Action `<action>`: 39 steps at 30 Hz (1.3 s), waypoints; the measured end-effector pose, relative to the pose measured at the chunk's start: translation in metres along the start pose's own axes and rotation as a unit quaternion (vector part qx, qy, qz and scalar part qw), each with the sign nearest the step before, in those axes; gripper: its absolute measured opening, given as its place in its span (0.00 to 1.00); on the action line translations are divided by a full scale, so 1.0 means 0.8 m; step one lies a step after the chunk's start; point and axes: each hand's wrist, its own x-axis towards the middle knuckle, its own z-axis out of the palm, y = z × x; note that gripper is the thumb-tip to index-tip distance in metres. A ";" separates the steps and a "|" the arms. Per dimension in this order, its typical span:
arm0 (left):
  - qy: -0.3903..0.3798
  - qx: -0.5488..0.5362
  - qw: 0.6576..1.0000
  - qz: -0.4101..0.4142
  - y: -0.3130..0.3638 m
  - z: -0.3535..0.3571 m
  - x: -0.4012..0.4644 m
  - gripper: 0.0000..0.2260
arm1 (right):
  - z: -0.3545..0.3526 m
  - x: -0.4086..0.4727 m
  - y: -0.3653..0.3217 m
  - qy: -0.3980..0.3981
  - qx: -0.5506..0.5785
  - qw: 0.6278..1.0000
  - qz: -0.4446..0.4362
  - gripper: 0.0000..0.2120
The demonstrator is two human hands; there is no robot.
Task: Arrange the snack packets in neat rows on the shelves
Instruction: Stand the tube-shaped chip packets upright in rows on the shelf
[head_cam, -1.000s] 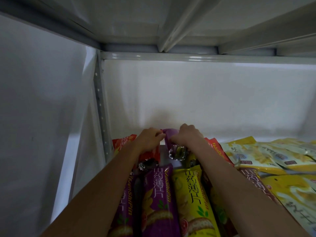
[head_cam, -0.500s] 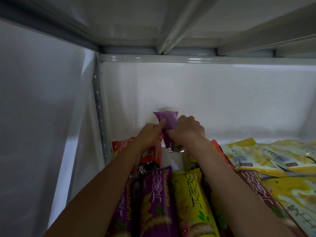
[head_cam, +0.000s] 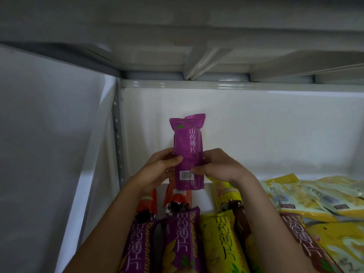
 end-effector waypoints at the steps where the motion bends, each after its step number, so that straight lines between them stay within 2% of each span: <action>1: -0.007 0.009 1.000 0.001 0.003 -0.001 -0.004 0.17 | -0.001 0.000 0.000 -0.007 0.005 1.000 -0.015 0.12; 6: -0.021 0.028 0.999 0.001 0.018 -0.012 -0.014 0.20 | -0.006 -0.002 -0.007 -0.036 0.079 0.996 -0.028 0.15; 12: 0.012 0.042 0.998 0.044 0.040 -0.011 -0.013 0.20 | -0.012 -0.006 -0.014 -0.057 0.133 0.986 -0.086 0.20; 14: 0.014 0.050 0.997 0.048 0.045 -0.009 -0.013 0.21 | -0.009 -0.008 -0.009 -0.061 0.144 0.984 -0.088 0.18; 18: -0.013 0.040 0.999 0.013 0.049 -0.005 -0.014 0.22 | -0.012 -0.009 -0.001 -0.059 0.129 0.986 -0.091 0.16; 23: 0.027 0.056 0.998 0.016 0.044 -0.002 -0.009 0.16 | -0.017 -0.012 -0.002 -0.107 0.087 0.988 -0.072 0.16; 25: 0.029 0.064 0.997 0.013 0.041 -0.005 -0.011 0.16 | -0.017 -0.011 -0.003 -0.092 0.083 0.989 -0.076 0.17; 29: 0.009 0.107 0.994 -0.005 0.037 -0.005 -0.015 0.21 | -0.019 -0.009 -0.001 0.015 0.154 0.983 -0.101 0.13; 31: -0.010 0.112 0.994 -0.014 0.036 -0.002 -0.016 0.21 | -0.020 -0.010 0.003 0.038 0.169 0.979 -0.106 0.11; 34: -0.023 0.092 0.995 -0.023 0.037 0.005 -0.015 0.21 | -0.026 -0.013 0.007 0.037 0.171 0.980 -0.091 0.10; 39: 0.029 0.061 0.997 0.022 0.037 0.009 -0.011 0.17 | -0.033 -0.018 0.005 0.004 0.181 0.980 -0.087 0.13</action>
